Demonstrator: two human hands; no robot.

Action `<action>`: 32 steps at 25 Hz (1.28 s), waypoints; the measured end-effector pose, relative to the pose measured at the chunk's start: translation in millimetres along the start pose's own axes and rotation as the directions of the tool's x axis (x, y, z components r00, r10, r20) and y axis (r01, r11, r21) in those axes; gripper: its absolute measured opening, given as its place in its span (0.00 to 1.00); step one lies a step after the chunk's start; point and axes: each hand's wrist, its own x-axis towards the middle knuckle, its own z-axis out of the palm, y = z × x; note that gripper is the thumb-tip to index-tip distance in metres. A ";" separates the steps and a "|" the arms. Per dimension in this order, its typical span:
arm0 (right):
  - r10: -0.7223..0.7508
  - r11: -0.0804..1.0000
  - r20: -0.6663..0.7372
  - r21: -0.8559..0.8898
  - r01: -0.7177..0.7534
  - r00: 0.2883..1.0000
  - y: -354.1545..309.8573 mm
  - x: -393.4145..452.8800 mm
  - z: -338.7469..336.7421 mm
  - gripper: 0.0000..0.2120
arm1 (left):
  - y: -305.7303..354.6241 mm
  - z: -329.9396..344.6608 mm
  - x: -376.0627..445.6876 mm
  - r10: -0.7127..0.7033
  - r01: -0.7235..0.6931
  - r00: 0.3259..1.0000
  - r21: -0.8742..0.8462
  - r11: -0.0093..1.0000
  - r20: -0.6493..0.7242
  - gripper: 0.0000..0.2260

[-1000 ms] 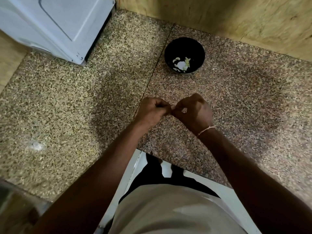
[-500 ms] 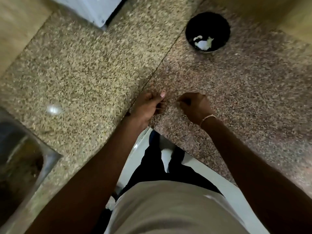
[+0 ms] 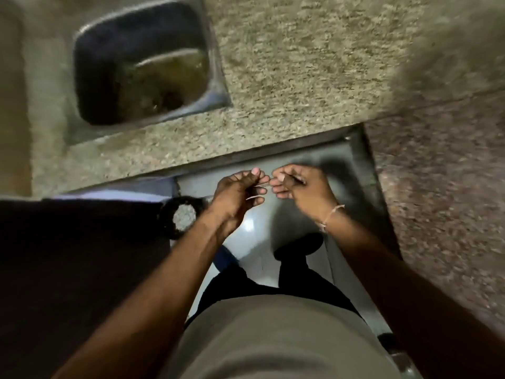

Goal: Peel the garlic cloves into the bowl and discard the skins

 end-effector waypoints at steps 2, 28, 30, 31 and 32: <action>0.006 0.998 0.111 -0.058 0.001 0.994 3.4 0.2 65.1 0.06 | -4.4 -69.6 -18.3 0.037 -0.046 0.996 -0.120 0.992 -0.081 0.07; 0.006 0.790 0.588 -0.498 0.357 0.809 292.0 218.6 498.1 0.18 | -221.2 -521.6 186.9 0.026 -0.183 0.741 -0.165 0.969 -0.671 0.17; -0.013 0.571 0.790 -0.498 0.653 0.613 311.1 217.7 491.8 0.24 | -217.7 -530.1 194.1 -0.138 -0.283 0.819 -0.601 0.748 -0.557 0.16; 0.082 0.517 0.837 -0.500 0.695 0.541 319.4 219.8 488.7 0.26 | -214.6 -533.6 192.8 -0.150 -0.316 0.847 -0.710 0.629 -0.510 0.16; 0.177 0.476 0.840 -0.529 0.703 0.512 326.9 222.6 486.2 0.30 | -211.4 -536.5 190.1 -0.156 -0.326 0.863 -0.765 0.555 -0.481 0.16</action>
